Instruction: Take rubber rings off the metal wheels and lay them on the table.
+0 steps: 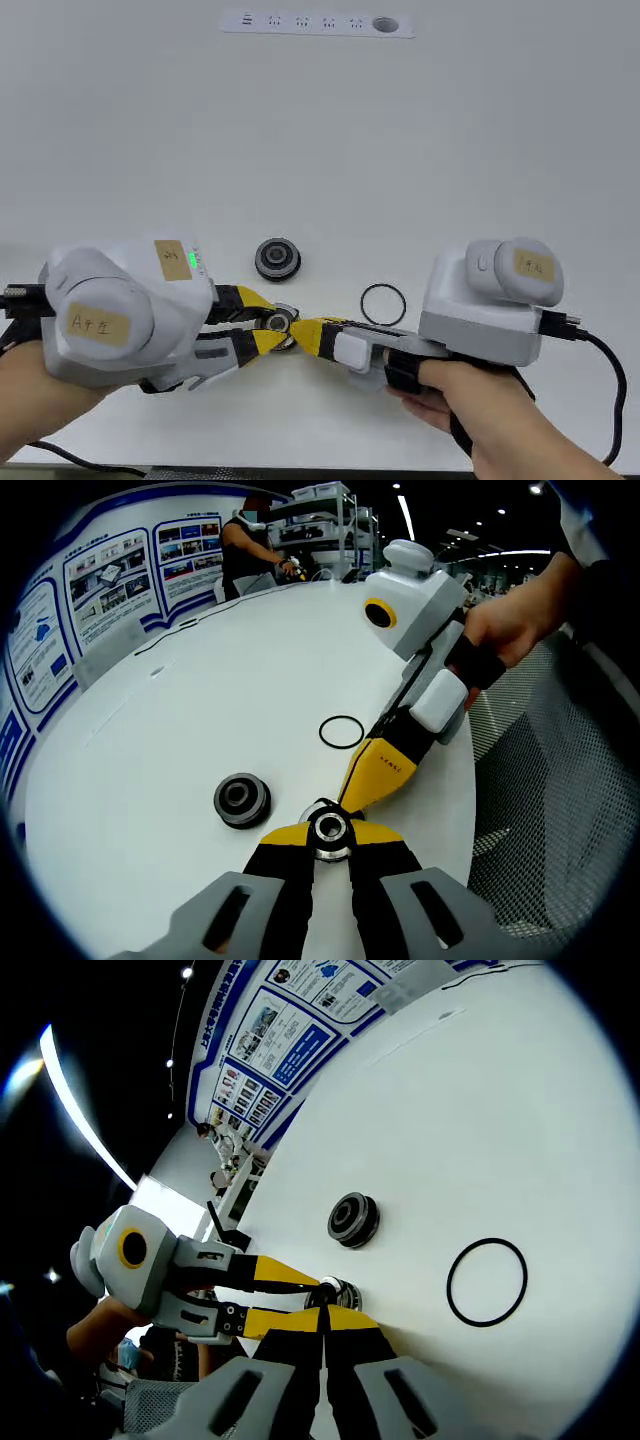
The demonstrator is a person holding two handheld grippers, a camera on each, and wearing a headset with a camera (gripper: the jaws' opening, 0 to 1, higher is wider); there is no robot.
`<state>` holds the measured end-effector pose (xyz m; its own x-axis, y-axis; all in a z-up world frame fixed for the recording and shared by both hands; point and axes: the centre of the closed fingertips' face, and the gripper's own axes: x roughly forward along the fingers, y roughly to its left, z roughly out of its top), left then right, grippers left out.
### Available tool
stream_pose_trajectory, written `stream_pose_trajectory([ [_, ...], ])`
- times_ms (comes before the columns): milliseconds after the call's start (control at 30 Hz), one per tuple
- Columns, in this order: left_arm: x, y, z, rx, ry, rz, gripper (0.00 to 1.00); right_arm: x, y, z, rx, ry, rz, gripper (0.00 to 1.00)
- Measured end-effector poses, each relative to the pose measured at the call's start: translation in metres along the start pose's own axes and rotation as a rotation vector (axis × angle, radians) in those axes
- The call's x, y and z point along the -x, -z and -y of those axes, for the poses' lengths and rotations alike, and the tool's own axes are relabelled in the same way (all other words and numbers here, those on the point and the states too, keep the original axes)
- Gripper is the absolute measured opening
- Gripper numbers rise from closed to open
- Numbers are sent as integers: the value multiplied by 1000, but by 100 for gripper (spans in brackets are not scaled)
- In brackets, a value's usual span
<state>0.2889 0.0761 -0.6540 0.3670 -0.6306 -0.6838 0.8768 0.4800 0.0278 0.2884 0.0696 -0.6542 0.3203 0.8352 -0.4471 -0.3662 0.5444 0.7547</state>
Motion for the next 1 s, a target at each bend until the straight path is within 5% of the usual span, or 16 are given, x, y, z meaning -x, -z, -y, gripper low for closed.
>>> stream_pose_trajectory([
  [1000,0,-1,0,18,-18,-1,14,1,2,-3,-36,-13,-7,1],
])
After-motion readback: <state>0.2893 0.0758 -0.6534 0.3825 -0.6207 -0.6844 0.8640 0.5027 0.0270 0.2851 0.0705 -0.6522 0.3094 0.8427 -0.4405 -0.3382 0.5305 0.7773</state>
